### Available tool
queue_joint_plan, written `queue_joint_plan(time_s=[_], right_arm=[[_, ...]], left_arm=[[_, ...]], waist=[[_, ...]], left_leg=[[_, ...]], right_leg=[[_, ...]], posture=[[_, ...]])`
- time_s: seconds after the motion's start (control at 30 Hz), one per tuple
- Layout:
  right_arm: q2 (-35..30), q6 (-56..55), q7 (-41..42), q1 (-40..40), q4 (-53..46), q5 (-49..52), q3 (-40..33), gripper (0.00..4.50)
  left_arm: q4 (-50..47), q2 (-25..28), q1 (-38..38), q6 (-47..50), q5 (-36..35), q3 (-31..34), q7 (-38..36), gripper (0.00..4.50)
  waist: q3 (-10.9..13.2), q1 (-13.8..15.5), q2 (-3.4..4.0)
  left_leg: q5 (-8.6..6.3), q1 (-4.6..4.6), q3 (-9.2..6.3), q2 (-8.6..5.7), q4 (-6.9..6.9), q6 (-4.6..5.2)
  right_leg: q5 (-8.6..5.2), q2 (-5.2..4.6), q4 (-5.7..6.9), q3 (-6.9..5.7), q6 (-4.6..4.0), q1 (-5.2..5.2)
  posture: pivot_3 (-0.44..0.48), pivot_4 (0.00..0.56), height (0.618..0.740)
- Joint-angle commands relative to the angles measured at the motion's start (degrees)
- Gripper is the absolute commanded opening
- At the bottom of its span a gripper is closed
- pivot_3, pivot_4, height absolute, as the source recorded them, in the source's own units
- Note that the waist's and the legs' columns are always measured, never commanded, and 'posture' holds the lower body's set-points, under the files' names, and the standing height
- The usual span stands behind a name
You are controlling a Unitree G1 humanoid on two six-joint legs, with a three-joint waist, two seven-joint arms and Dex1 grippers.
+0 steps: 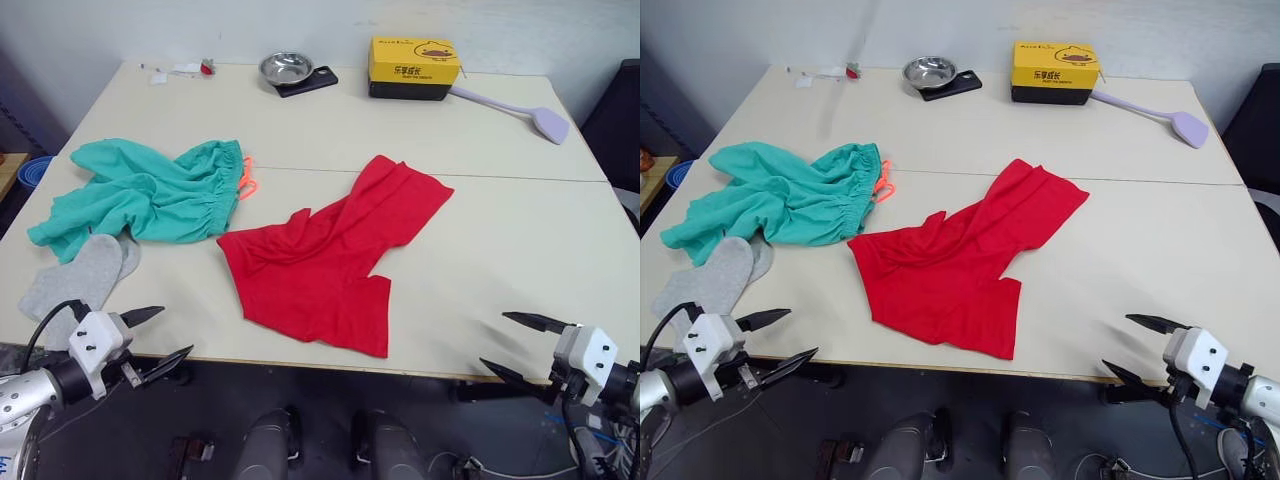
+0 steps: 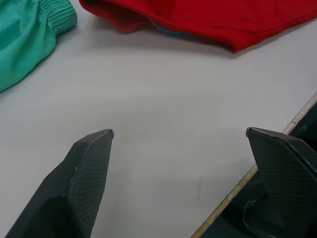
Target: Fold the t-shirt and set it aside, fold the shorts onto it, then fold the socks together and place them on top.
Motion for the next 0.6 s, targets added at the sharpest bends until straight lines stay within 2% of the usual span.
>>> queue_joint_plan(time_s=[0.03, 0.23, 0.37, 0.5, 0.6], right_arm=[[0.14, -1.67, 0.09, -0.03, 1.27, 0.32, -2.18, 4.47], [-0.58, -3.09, 1.24, -1.15, 4.33, 0.31, -2.42, 4.47], [-5.23, -0.22, 4.07, -3.41, 6.93, 0.66, -3.45, 4.47], [-8.08, 0.03, 7.27, -5.98, 9.4, 0.96, -2.64, 4.47], [-8.7, -0.46, 7.71, -8.16, 12.33, 0.76, -3.47, 4.47]], left_arm=[[-1.64, -0.1, 0.84, -0.67, -0.22, 0.68, 0.15, 4.5], [-5.26, -2.86, 0.52, 1.84, -2.3, -0.19, 2.05, 4.5], [-9.04, -5.87, 0.87, 5.69, -5.67, 1.54, 6.04, 4.5], [-9.03, -8.47, 8.06, 2.14, -4.16, 2.93, 4.71, 4.5], [-8.66, -8.77, 9.58, 0.86, -3.87, 2.92, 4.83, 4.5]], waist=[[0.0, 0.0, -0.01], [-0.01, -0.01, -0.05], [0.0, -0.1, -0.01], [-0.02, -0.47, -0.17], [0.0, 0.04, -0.26]], left_leg=[[0.0, 0.0, 0.0, 0.0, 0.0, 0.0], [0.01, 0.02, 0.01, 0.0, 0.02, 0.0], [0.03, 0.04, 0.03, 0.0, 0.11, 0.04], [0.06, 0.18, 0.11, 0.04, 0.16, 0.08], [0.05, 0.16, 0.1, 0.13, 0.16, 0.05]], right_leg=[[0.0, 0.0, 0.0, 0.0, 0.0, 0.0], [0.0, 0.0, 0.05, 0.0, 0.0, 0.01], [0.0, -0.01, 0.17, 0.04, 0.01, 0.05], [0.01, 0.04, 0.27, 0.11, 0.02, 0.08], [-0.04, 0.14, 0.25, 0.09, -0.08, 0.03]], posture=[[0.0, 0.15, 0.74], [0.0, 0.15, 0.74], [0.0, 0.15, 0.74], [0.0, 0.15, 0.74], [0.0, 0.15, 0.74]])
